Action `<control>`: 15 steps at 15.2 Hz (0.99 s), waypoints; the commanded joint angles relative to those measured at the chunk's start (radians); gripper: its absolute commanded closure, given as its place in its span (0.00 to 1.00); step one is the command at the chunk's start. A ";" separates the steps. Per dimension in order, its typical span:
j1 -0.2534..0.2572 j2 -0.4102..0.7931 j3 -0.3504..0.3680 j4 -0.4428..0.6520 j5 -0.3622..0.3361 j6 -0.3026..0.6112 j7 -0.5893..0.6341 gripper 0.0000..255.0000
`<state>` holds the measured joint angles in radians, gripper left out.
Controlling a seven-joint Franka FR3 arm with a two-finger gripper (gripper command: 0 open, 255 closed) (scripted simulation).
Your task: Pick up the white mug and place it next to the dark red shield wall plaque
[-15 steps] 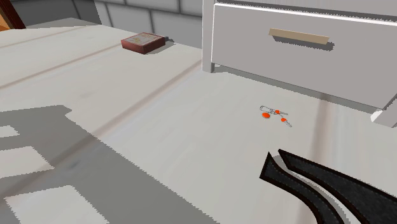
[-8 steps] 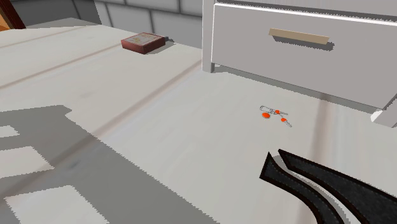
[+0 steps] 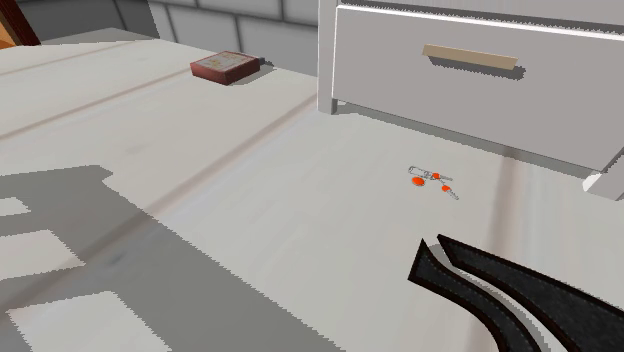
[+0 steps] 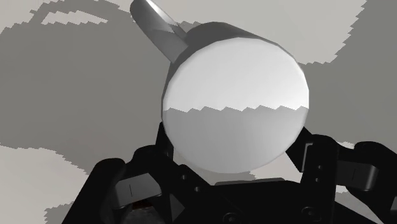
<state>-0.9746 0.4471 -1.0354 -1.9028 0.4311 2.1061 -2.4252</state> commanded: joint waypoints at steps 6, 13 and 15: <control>0.000 0.001 0.002 -0.007 0.003 0.008 -0.002 1.00; 0.000 0.001 0.002 -0.007 0.003 0.008 -0.002 0.00; 0.025 -0.034 -0.030 0.020 -0.036 -0.041 0.022 0.00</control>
<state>-0.9578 0.4259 -1.0536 -1.8934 0.4097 2.0841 -2.4111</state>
